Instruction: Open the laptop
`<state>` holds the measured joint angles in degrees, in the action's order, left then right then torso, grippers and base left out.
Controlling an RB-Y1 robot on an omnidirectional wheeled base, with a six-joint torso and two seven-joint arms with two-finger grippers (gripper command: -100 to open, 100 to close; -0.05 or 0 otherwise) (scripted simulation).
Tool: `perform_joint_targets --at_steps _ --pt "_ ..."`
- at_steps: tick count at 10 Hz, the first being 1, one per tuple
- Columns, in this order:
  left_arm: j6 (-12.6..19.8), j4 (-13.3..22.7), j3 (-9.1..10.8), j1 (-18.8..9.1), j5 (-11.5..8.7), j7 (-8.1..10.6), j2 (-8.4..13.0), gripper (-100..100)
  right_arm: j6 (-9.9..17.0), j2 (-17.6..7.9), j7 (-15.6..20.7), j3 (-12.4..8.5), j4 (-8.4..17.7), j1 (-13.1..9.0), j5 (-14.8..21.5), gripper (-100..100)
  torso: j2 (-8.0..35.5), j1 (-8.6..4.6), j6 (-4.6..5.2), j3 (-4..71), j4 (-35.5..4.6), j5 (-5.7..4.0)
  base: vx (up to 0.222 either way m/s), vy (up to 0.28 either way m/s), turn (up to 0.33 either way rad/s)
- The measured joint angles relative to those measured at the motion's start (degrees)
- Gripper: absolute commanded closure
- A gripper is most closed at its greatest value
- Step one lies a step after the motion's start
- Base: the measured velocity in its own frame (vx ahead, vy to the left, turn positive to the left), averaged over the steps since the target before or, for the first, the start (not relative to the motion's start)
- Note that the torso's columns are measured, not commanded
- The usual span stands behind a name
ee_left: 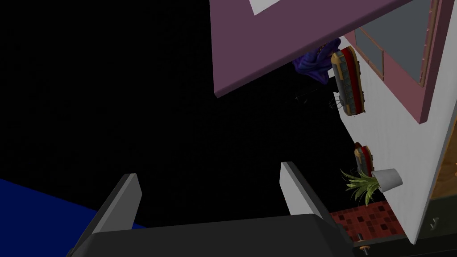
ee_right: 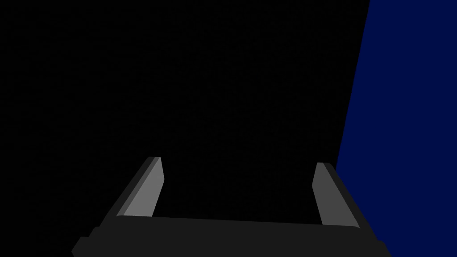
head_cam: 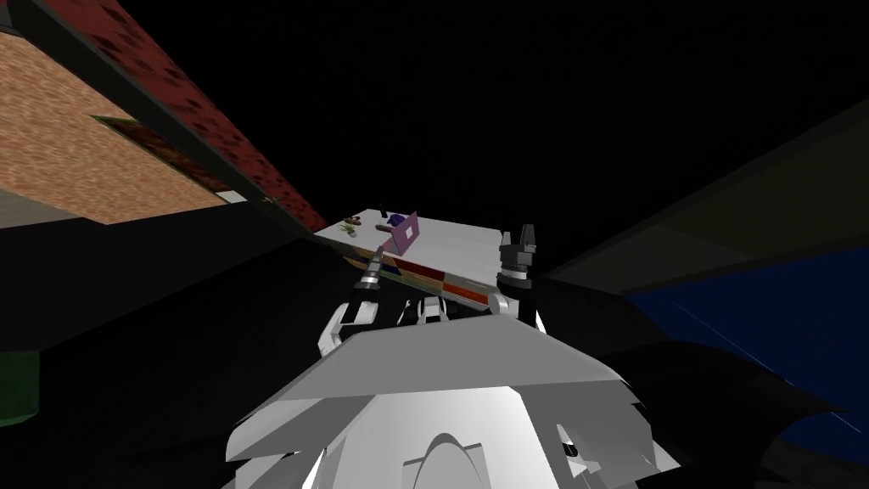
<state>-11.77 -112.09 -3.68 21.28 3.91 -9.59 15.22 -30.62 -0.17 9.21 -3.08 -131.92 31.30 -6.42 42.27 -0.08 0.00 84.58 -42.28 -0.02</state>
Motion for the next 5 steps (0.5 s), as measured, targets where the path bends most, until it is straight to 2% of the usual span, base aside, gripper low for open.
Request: perform_joint_targets --at_steps 5 --pt "5.2 3.5 0.30 -5.1 0.7 2.14 3.5 -100 0.0 0.0 0.0 0.0 0.0 0.0 0.0 0 0.0 0.05 0.00 0.0 0.0 0.01 0.051 0.041 -0.154"
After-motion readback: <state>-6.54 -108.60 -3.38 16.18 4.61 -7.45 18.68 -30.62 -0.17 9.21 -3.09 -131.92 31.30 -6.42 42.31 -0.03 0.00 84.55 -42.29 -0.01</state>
